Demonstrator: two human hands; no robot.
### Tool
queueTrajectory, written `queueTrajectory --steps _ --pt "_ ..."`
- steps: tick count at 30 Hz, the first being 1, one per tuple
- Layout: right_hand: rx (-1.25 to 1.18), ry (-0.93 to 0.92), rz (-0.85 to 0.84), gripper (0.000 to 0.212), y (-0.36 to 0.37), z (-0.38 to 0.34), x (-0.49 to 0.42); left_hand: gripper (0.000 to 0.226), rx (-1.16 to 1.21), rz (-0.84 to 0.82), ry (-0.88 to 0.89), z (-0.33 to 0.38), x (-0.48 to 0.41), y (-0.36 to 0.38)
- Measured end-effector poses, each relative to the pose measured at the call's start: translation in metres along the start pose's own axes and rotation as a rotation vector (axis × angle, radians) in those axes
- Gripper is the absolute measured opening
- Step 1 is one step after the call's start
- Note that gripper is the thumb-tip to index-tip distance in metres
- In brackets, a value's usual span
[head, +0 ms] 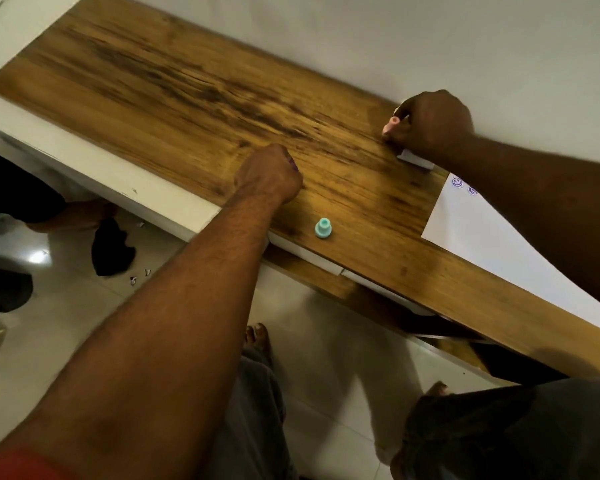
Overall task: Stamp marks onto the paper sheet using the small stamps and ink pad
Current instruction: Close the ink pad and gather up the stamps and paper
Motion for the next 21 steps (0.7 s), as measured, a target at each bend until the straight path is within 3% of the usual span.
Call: queueTrajectory --steps 12,17,21 --pt "-0.050 0.005 0.014 0.031 -0.001 0.004 0.006 0.031 -0.009 0.000 0.007 0.000 -0.001 0.002" --pt "-0.052 -0.006 0.031 0.041 0.003 0.009 0.006 0.033 -0.014 -0.003 0.011 0.000 -0.001 0.002" --pt "-0.045 -0.029 0.207 0.059 -0.014 0.005 0.015 0.033 -0.026 0.001 0.022 0.000 0.000 0.001"
Point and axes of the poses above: each hand's wrist, its own x-axis away from the middle knuckle, its own y-axis out of the palm, z = x × y, the point moved 2 cm from there along -x, towards the middle knuckle, and after that the axes turned 2 degrees about -y, right-handed, at the moved point
